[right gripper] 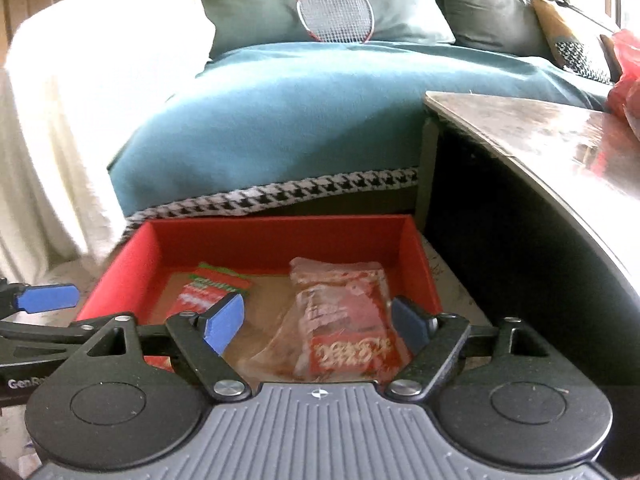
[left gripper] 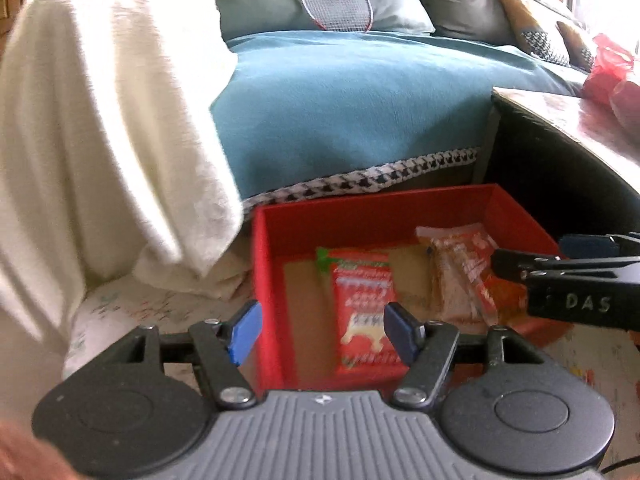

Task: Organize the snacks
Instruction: 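Open both tools to drop the packets into the red box, then grasp the brown meat pouch with the right tool while the left tool moves to the blue packet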

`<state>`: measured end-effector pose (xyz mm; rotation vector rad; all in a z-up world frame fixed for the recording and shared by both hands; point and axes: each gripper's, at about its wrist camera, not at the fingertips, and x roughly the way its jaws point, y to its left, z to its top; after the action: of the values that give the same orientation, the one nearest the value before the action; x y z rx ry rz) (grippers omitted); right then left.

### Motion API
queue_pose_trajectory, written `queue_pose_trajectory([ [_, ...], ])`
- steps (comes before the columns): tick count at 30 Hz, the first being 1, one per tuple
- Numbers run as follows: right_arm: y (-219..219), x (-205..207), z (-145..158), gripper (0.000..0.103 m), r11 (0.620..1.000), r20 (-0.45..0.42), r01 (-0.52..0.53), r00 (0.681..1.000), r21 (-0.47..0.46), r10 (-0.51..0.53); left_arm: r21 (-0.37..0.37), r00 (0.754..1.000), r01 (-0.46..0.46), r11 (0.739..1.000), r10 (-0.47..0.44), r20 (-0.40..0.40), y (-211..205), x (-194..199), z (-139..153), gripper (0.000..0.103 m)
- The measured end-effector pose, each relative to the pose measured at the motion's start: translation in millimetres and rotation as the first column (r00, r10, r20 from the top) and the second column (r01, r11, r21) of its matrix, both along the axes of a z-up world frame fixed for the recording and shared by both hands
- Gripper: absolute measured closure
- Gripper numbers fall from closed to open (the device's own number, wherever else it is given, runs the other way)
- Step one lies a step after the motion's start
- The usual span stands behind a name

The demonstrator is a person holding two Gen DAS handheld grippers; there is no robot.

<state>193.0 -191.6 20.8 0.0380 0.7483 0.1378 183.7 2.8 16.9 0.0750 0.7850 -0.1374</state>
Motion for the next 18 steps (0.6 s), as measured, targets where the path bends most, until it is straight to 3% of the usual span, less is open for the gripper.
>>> queue_pose_trajectory([
  [9,21,-54,6,0.015,0.997,-0.035,-0.082,0.996,0.002,0.082,-0.035,0.998,-0.022,0.999,0.02,-0.054,49,-58,4,0.04],
  [14,29,-76,0,0.014,0.994,-0.08,-0.112,0.991,0.004,0.112,-0.004,0.992,-0.07,0.998,0.07,-0.101,70,-79,-5,0.04],
  [18,38,-86,-8,0.014,0.989,-0.117,-0.15,0.982,0.007,0.15,-0.08,0.983,-0.136,0.987,0.125,-0.138,88,-94,-7,0.04],
])
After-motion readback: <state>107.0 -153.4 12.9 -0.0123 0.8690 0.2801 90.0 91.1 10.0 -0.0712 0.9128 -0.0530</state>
